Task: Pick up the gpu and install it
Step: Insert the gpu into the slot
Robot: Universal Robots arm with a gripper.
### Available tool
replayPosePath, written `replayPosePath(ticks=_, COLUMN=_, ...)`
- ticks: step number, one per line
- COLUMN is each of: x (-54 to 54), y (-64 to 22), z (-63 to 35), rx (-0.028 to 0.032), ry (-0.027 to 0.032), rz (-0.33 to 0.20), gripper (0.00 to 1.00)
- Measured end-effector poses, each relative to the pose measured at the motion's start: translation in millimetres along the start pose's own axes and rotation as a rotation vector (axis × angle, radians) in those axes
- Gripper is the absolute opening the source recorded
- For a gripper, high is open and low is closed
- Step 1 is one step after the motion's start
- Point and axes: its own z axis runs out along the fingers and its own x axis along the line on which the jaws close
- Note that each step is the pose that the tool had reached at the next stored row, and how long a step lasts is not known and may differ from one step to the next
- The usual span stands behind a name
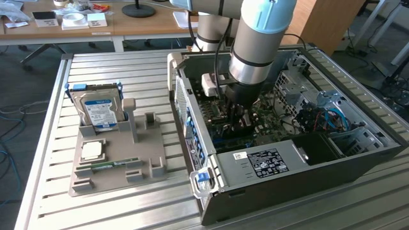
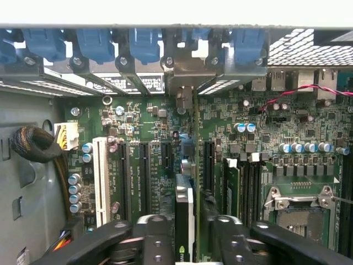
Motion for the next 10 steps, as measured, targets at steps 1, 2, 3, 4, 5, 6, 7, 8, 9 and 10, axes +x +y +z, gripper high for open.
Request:
replayPosePath(ticks=1, x=0.0, y=0.0, z=-0.2, rx=-0.0002, ry=0.0004, rz=0.0, gripper=0.33)
replayPosePath(ticks=2, x=0.0, y=-0.1, z=-0.3, rx=-0.0003, ry=0.0005, rz=0.0, gripper=0.4)
replayPosePath(ticks=3, x=0.1, y=-0.2, z=-0.3, rx=-0.0003, ry=0.0006, rz=0.0, gripper=0.4)
replayPosePath(ticks=4, x=0.1, y=-0.2, z=-0.3, rx=-0.0003, ry=0.0006, rz=0.0, gripper=0.4)
replayPosePath(ticks=5, x=0.1, y=-0.2, z=-0.3, rx=-0.0003, ry=0.0006, rz=0.0, gripper=0.4)
replayPosePath(ticks=6, x=0.0, y=-0.2, z=-0.3, rx=-0.0003, ry=0.0006, rz=0.0, gripper=0.4)
replayPosePath(ticks=7, x=0.1, y=-0.2, z=-0.4, rx=-0.0003, ry=0.0007, rz=0.0, gripper=0.4)
replayPosePath(ticks=8, x=0.1, y=-0.2, z=-1.0, rx=-0.0005, ry=0.0009, rz=0.0, gripper=0.4)
replayPosePath(ticks=9, x=0.0, y=-0.2, z=-1.8, rx=-0.0004, ry=0.0008, rz=0.0, gripper=0.4)
replayPosePath(ticks=10, x=-0.1, y=-0.2, z=-3.1, rx=-0.0003, ry=0.0006, rz=0.0, gripper=0.4)
